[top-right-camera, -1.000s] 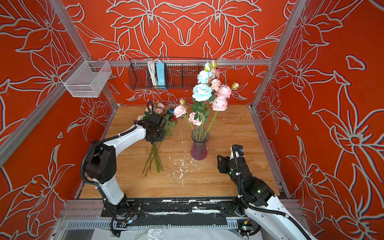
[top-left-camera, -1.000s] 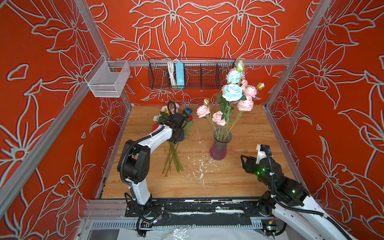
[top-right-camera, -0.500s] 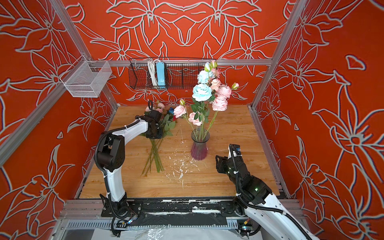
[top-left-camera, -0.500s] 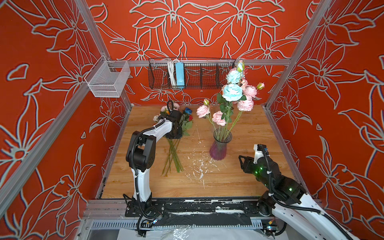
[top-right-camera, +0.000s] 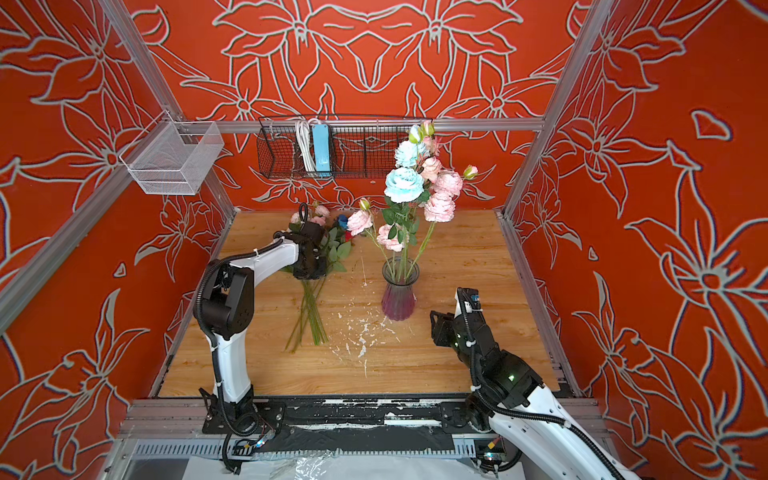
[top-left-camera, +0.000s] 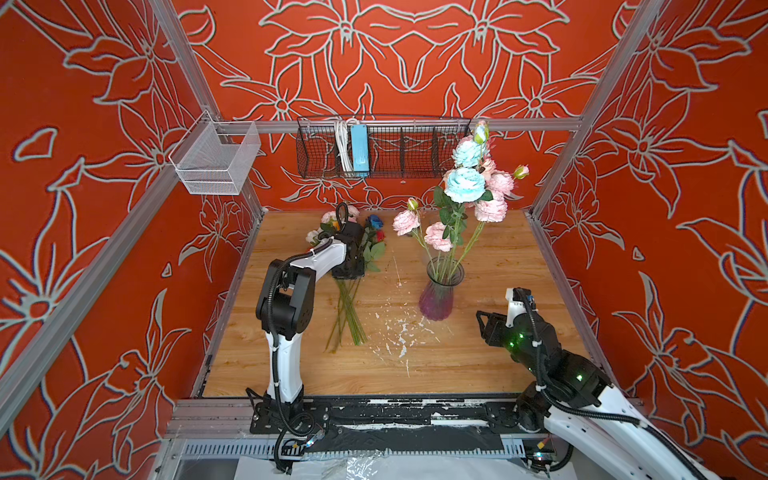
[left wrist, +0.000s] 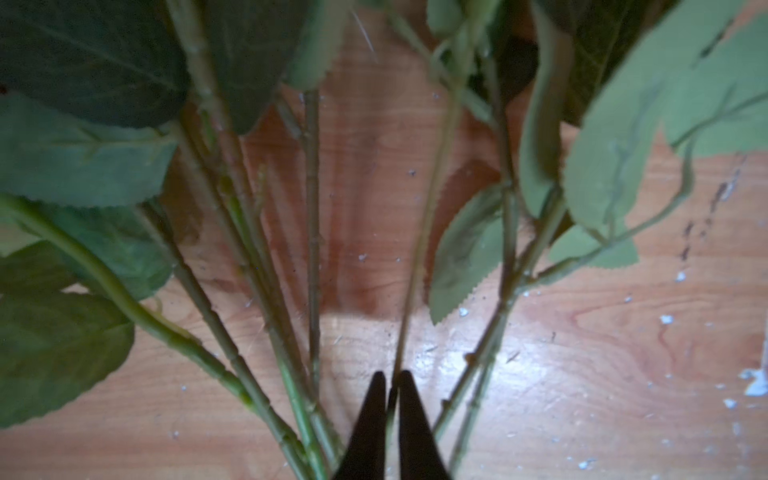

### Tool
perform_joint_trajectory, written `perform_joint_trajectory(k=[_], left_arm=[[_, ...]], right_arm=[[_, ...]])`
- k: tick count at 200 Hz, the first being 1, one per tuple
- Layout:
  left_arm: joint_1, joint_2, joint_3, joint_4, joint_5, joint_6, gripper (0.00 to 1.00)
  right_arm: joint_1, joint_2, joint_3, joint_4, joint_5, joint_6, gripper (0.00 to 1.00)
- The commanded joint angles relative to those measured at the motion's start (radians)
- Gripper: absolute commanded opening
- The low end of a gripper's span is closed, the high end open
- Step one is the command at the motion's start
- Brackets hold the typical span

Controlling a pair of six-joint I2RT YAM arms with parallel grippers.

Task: Arrange the flowers into the vase
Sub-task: 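Close the left gripper on a single stem among the loose roses, then lift the dark blue rose stem high out of the bunch with the left gripper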

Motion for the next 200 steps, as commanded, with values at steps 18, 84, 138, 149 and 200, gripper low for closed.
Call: perform_joint_trajectory(k=[18, 84, 138, 149, 200], left_arm=[[-0.001, -0.051, 0.02, -0.046, 0.034, -0.003, 0.0], [-0.002, -0.311, -0.107, -0.032, 0.108, -0.049, 0.0], [-0.008, -0.784, -0.48, 0.141, 0.238, -0.169, 0.0], [-0.015, -0.927, -0.579, 0.239, 0.279, -0.179, 0.0], [-0.139, -1.443, -0.812, 0.619, 0.209, -0.143, 0.0]], right_arm=[[0.004, -0.005, 0.017, 0.0, -0.011, -0.005, 0.51], [0.004, -0.035, 0.049, -0.022, -0.005, -0.015, 0.5], [0.003, -0.085, 0.072, -0.053, -0.006, -0.025, 0.5], [0.004, -0.104, 0.069, -0.053, -0.002, -0.024, 0.5], [0.004, -0.139, 0.062, -0.054, -0.001, -0.009, 0.5]])
